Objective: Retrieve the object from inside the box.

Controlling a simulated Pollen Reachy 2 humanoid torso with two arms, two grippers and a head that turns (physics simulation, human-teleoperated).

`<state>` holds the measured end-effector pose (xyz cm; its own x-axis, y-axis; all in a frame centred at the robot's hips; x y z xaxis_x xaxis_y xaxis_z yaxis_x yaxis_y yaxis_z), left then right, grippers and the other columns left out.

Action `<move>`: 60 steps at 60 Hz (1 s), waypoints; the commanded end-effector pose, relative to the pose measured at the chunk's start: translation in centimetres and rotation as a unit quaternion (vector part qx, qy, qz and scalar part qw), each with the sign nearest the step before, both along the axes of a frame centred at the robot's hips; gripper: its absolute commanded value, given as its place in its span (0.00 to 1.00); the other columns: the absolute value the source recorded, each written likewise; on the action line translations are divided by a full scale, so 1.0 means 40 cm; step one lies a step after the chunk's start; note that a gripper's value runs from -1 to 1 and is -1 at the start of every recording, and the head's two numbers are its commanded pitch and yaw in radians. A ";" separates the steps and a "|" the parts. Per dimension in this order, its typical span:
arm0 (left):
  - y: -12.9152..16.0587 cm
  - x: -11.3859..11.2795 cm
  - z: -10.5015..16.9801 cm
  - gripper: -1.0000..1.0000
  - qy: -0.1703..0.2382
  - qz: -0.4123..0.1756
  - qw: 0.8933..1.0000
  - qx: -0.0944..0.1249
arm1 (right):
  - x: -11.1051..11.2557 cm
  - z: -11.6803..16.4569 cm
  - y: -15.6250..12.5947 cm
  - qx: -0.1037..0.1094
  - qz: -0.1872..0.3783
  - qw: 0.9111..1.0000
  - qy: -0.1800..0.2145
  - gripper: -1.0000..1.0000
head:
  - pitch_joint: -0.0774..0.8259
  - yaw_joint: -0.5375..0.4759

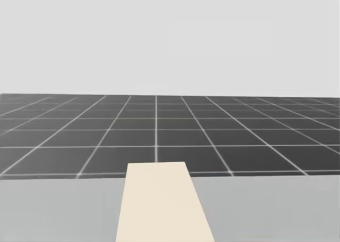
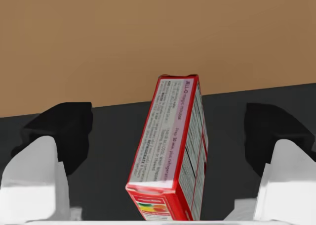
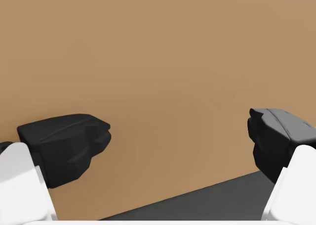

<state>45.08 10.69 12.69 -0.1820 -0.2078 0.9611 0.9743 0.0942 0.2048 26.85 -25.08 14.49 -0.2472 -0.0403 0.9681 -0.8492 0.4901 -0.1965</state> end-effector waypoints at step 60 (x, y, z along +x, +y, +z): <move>0.511 -0.295 0.220 1.00 -0.043 0.142 0.983 -0.108 | -0.012 -0.004 0.000 -0.002 0.012 1.000 0.006 0.00 | 0.14 0.51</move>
